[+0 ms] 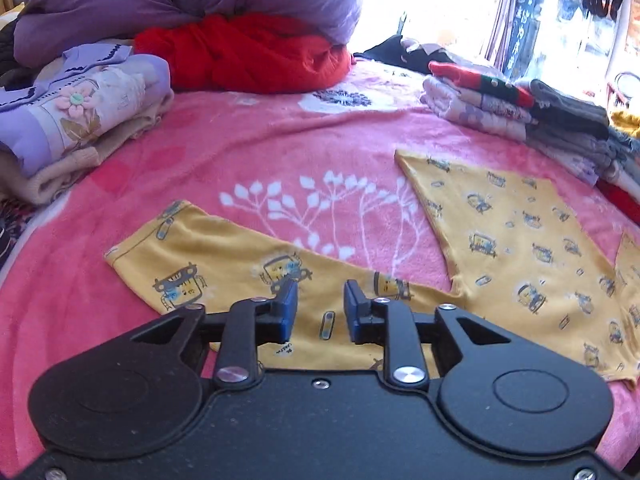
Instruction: Fold clothes
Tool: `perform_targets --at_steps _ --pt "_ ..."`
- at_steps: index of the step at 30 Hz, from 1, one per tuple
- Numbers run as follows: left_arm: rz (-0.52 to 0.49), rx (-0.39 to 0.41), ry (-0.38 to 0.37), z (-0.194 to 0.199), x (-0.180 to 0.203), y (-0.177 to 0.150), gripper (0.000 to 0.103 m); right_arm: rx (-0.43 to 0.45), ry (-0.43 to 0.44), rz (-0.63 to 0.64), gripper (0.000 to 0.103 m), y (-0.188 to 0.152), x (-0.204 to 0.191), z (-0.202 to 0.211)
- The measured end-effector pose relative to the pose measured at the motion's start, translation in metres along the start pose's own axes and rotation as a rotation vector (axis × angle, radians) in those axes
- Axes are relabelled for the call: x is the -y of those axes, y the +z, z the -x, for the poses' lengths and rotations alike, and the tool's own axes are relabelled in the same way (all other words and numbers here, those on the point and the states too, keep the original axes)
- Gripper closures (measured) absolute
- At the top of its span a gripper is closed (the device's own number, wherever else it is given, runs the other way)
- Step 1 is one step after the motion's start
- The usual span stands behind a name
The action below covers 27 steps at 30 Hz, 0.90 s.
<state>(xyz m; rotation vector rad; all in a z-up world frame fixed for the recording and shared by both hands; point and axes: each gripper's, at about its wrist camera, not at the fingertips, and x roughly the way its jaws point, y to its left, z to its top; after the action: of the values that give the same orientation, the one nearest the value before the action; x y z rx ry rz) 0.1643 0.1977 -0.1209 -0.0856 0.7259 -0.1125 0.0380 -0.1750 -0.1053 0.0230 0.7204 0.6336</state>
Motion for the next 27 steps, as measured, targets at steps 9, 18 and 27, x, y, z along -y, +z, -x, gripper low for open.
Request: perform_targets --at_steps 9,18,27 --pt "-0.048 0.009 -0.017 -0.008 0.038 0.003 0.055 0.149 -0.121 -0.578 0.064 -0.031 0.119 0.022" --pt "-0.022 0.099 -0.106 -0.008 0.105 0.015 0.055 0.226 -0.184 -0.790 0.063 -0.063 0.167 0.032" --pt "-0.101 0.051 -0.217 -0.023 0.210 0.014 0.050 0.217 -0.133 -0.731 0.062 -0.065 0.174 0.031"
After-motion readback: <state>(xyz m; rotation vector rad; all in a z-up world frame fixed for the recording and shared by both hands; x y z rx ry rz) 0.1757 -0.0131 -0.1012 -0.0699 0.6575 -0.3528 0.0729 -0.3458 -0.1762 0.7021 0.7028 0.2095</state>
